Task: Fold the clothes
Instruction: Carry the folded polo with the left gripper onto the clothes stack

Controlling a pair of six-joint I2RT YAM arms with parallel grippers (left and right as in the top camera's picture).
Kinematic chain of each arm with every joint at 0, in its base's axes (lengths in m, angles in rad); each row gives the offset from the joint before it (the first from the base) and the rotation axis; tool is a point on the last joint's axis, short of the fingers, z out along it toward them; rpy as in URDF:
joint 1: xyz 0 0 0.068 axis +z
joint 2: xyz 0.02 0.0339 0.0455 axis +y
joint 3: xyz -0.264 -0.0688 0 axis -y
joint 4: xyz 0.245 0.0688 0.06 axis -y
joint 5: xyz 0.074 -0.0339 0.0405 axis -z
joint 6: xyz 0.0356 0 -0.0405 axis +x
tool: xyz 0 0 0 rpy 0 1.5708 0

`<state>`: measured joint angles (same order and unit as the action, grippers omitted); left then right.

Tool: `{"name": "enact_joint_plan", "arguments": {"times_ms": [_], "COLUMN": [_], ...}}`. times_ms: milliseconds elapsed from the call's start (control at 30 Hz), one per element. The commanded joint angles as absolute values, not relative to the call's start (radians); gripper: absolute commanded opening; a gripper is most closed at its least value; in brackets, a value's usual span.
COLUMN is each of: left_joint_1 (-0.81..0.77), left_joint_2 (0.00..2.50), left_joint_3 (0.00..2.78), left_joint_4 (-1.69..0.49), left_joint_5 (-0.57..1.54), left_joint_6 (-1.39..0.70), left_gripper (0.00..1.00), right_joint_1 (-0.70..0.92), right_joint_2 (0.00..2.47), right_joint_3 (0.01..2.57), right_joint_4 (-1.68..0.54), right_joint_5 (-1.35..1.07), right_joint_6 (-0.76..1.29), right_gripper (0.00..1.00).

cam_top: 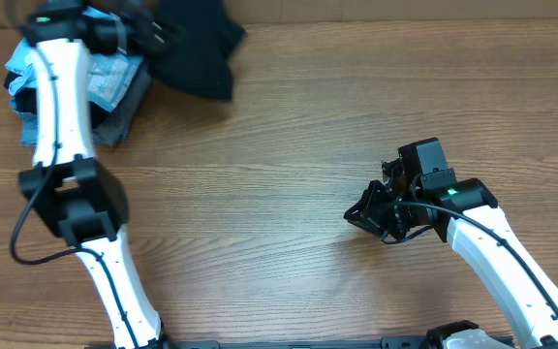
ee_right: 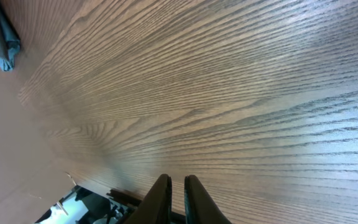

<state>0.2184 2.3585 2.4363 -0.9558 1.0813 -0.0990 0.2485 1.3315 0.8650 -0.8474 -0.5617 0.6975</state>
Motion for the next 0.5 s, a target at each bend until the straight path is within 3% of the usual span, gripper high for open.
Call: {"name": "enact_joint_plan", "arguments": {"times_ms": [0,133,400,433,467], "left_joint_1": [0.311,0.406,0.479,0.478,0.478], "left_joint_2": [2.328,2.328,2.336,2.336,2.336], "left_joint_3": [2.501,2.501,2.455,2.442,2.428], "left_joint_4": [-0.783,-0.624,-0.776,-0.789,-0.798], "left_joint_5": [1.149,1.054,0.692,0.642,0.598], "left_joint_6": [-0.366,-0.488,-0.385,-0.376,-0.372], "left_gripper": [0.04,0.04,0.04,0.17,0.45], "right_joint_1": [0.245,0.245,0.245,0.245,0.245], "right_joint_2": [1.322,1.322,1.322,1.322,1.322], "right_joint_3": [0.886,0.886,0.886,0.886,0.886], "right_joint_4": [-0.844,-0.845,-0.849,-0.851,-0.855], "right_joint_5": [-0.570,-0.570,-0.571,-0.571,-0.572], "right_joint_6": [0.688,0.688,0.710,0.710,0.710], "right_gripper": [0.12,0.12,0.11,0.11,0.11]}}
